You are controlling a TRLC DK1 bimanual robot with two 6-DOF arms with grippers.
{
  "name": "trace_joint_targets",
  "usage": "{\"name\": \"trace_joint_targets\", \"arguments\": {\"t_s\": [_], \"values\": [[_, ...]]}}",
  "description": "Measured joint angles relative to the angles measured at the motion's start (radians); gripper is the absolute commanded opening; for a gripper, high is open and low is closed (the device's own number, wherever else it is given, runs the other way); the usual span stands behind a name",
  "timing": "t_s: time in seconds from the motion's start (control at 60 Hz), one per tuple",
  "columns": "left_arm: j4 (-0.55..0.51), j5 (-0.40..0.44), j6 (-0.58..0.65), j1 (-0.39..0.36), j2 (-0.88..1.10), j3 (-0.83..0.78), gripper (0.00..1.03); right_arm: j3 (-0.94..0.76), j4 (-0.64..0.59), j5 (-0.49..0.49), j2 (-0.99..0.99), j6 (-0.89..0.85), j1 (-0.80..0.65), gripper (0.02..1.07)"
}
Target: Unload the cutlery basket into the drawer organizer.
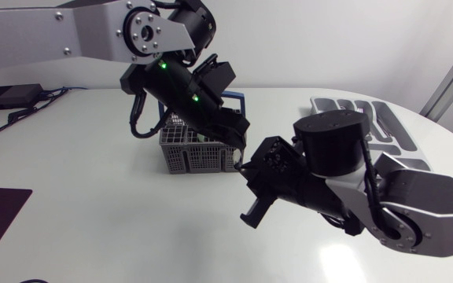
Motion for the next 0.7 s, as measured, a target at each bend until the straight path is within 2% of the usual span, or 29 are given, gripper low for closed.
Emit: {"name": "trace_joint_targets", "arguments": {"t_s": [0.367, 0.55, 0.7], "values": [[0.01, 0.0, -0.018, 0.023, -0.005, 0.036, 0.53, 0.0, 0.0, -0.016, 0.0, 0.0, 0.0, 0.15], [0.017, 0.0, -0.023, 0.047, -0.013, 0.037, 0.61, 0.0, -0.002, -0.038, 0.0, 0.0, 0.0, 0.15], [0.028, 0.0, -0.025, 0.073, -0.026, 0.037, 0.62, 0.0, -0.02, -0.061, 0.0, 0.0, -0.003, 0.15]]}}
